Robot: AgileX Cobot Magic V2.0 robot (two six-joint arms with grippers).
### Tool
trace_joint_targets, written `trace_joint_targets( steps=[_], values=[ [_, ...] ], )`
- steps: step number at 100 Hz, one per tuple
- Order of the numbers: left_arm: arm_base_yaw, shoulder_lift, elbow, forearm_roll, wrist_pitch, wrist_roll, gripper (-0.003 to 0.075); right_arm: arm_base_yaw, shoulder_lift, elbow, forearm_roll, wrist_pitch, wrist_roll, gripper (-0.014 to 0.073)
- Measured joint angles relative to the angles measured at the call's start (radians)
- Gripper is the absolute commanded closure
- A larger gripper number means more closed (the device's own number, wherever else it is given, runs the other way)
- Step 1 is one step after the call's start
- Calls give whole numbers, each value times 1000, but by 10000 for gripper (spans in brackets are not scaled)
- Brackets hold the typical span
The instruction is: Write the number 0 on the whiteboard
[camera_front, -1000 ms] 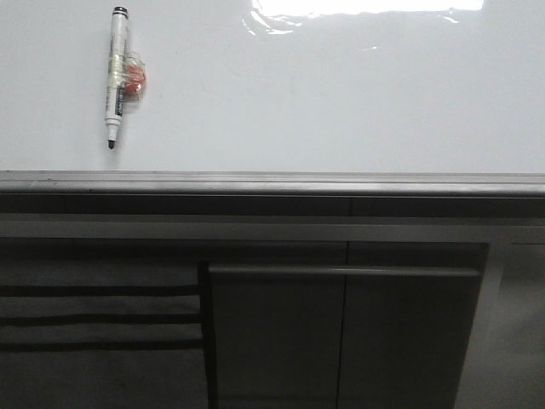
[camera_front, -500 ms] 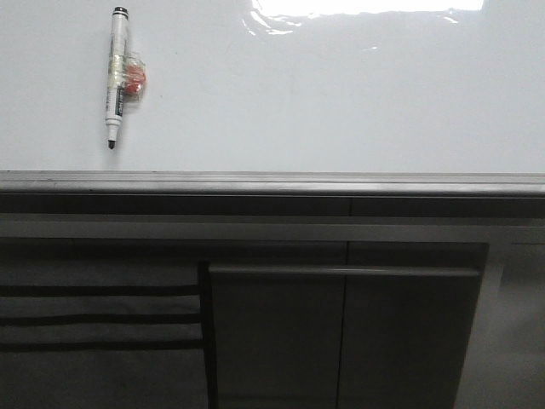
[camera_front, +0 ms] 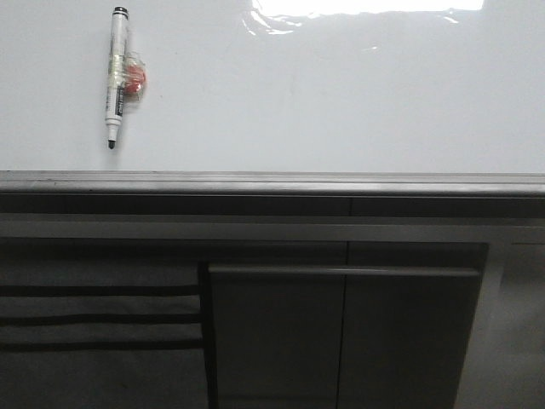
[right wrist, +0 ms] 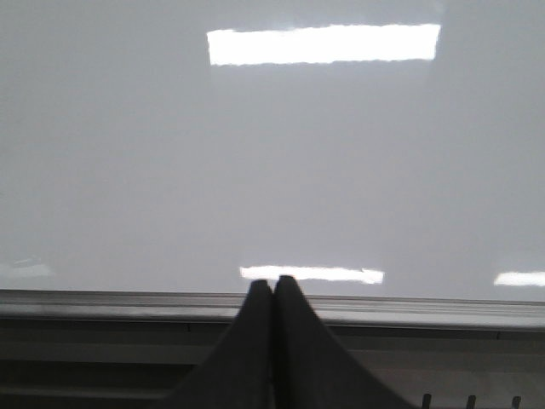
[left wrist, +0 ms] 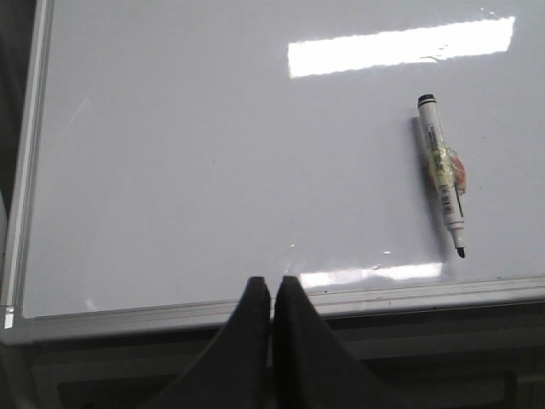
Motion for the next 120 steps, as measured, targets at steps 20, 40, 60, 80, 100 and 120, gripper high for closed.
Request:
trace_joint_targets(
  steps=[20,40,60,80,100,120],
  values=[
    [0,0,-2,-60,-10,0,741,0,0,-4,36,-16,18,659],
    [0,0,-129,-82,110,0,741,0,13,-202,79,246,28,659],
    [0,124,-372,-75,357,0,741,0,194,-511,83,562,-117,659],
    [0,322,-503,-82,508,0,741,0,388,-698,102,686,-175,659],
    [0,445,-510,-114,486,0,738,0,506,-706,191,717,-179,659],
    [0,554,-510,-165,389,0,409,0,600,-706,221,712,-194,553]
  ],
)
